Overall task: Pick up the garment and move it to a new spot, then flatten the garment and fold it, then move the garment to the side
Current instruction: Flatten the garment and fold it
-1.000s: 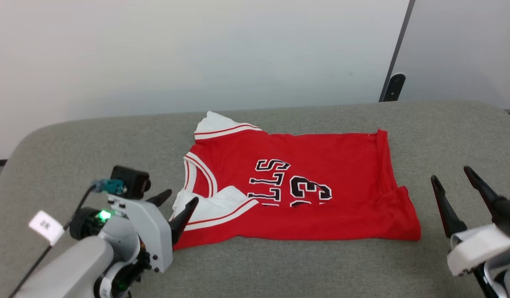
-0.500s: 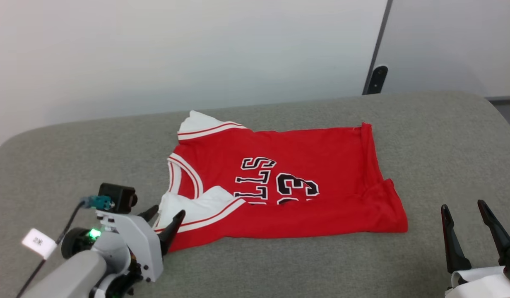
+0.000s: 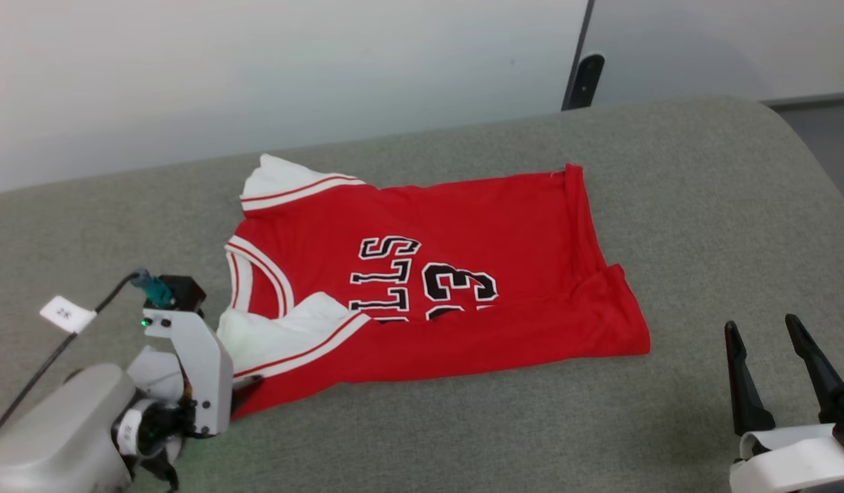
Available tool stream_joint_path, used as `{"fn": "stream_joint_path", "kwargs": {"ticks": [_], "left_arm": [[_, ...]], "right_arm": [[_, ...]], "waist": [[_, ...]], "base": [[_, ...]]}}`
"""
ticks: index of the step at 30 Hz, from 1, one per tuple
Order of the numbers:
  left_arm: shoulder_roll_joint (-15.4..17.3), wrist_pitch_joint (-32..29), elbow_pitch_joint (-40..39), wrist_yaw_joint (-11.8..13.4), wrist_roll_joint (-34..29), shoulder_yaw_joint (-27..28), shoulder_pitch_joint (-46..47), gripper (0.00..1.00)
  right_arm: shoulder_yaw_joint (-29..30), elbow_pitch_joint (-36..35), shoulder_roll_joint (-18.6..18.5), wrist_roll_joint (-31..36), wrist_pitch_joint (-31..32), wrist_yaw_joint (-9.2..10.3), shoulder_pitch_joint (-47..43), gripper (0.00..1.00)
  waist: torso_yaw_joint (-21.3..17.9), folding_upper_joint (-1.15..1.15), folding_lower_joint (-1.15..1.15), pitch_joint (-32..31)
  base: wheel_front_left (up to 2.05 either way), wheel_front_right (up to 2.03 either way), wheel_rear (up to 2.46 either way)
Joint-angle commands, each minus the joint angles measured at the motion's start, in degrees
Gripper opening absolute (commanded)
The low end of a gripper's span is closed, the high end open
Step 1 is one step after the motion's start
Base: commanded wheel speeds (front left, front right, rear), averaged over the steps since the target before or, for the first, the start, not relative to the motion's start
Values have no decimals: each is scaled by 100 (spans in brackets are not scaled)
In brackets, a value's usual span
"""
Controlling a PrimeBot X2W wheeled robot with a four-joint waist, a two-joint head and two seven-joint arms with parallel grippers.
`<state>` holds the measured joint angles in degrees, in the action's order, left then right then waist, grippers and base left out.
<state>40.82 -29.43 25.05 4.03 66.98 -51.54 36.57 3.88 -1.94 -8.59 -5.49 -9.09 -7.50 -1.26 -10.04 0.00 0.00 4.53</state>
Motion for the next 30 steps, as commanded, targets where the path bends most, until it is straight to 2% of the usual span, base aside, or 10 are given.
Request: {"fn": "stream_joint_path", "kwargs": {"ticks": [1, 6, 9, 10, 12, 13, 14, 15, 23, 30], "left_arm": [[-13, -182, 164, 31, -7, -60, 95, 100], [-162, -668, 779, 153, -23, -180, 368, 100], [-347, -842, 1094, 111, -8, -264, 445, 97], [-407, -888, 1184, 89, 6, -279, 470, 82], [-522, -988, 1384, 89, 58, -299, 474, 43], [-572, -1059, 1481, 74, 67, -339, 468, 29], [-617, -1149, 1550, 40, 80, -385, 453, 5], [-660, -1214, 1610, 31, 118, -393, 445, 0], [-831, -1232, 1767, -133, 85, -420, 645, 0], [-1062, -1128, 1866, -252, 24, -422, 891, 0]], "right_arm": [[-34, -19, 22, -62, 23, 2, 105, 100], [-79, -20, 20, -137, 65, 2, 203, 100], [-127, -15, -11, -175, 77, 2, 239, 100], [-128, -9, -12, -194, 74, 2, 264, 100], [-129, -6, -5, -219, 82, 2, 308, 100], [-130, -1, -11, -234, 85, 2, 327, 100], [-125, 6, -17, -242, 86, 2, 332, 100], [-127, 22, -23, -256, 105, 2, 329, 100], [-251, 100, -184, -597, 600, 1, 489, 100], [-763, 464, -847, -1233, 2358, 3, 1212, 100]], "waist": [[-130, 0, 0, 157], [-219, 0, 0, 346], [-245, 0, 0, 439], [-250, 0, 0, 462], [-250, 0, 0, 500], [-246, 0, 0, 514], [-239, 0, 0, 522], [-227, 0, 0, 525], [-70, 0, 0, 524], [145, 0, 0, 578]], "base": [[0, 0, 0], [0, 0, 0], [0, 0, 0], [0, 0, 0], [0, 0, 0], [0, 0, 0], [0, 0, 0], [0, 0, 0], [0, 0, 0], [0, 0, 0]]}}
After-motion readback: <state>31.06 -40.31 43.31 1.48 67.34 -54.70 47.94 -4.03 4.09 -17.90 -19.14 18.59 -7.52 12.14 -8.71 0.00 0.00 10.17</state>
